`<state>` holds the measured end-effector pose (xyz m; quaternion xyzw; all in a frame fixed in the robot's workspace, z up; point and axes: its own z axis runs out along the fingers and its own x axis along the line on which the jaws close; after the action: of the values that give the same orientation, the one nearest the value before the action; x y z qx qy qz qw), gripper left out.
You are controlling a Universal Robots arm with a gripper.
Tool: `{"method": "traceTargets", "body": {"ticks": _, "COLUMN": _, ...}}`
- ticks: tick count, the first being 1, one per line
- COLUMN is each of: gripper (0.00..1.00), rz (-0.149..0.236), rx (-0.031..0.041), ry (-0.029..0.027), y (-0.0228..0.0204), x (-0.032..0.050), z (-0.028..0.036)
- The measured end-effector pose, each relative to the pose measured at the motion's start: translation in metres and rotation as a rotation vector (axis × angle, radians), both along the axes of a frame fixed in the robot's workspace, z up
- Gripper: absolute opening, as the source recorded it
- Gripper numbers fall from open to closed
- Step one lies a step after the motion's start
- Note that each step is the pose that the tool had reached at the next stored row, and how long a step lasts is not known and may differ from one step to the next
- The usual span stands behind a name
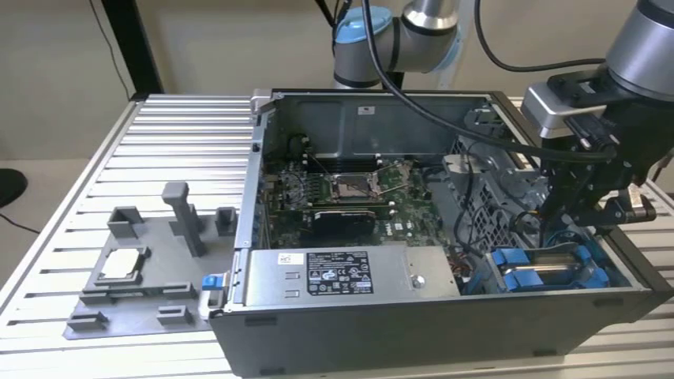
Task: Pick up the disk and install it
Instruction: 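Insert the first disk wire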
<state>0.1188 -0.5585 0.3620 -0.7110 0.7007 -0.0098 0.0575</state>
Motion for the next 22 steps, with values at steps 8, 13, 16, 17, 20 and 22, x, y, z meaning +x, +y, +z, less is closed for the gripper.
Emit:
{"method": "traceTargets", "body": {"ticks": 8, "gripper": 0.0, "rz": 0.0, "rx": 0.0, "ry": 0.0, "y": 0.0, "x": 0.0, "z": -0.0001}}
{"method": "traceTargets", "body": {"ticks": 13, "gripper": 0.0, "rz": 0.0, "rx": 0.0, "ry": 0.0, "y": 0.0, "x": 0.0, "z": -0.0002}}
{"method": "traceTargets", "body": {"ticks": 16, "gripper": 0.0, "rz": 0.0, "rx": 0.0002, "ry": 0.0, "y": -0.0001, "x": 0.0, "z": -0.0004}}
{"method": "traceTargets", "body": {"ticks": 17, "gripper": 0.0, "rz": 0.0, "rx": 0.0003, "ry": 0.0, "y": -0.0005, "x": 0.0, "z": -0.0005}}
{"method": "traceTargets", "body": {"ticks": 20, "gripper": 0.0, "rz": -0.001, "rx": 0.0, "ry": 0.0, "y": -0.0034, "x": -0.0001, "z": -0.0003}}
{"method": "traceTargets", "body": {"ticks": 22, "gripper": 0.0, "rz": -0.004, "rx": -0.0001, "ry": 0.0001, "y": -0.0069, "x": 0.0, "z": -0.0003}}
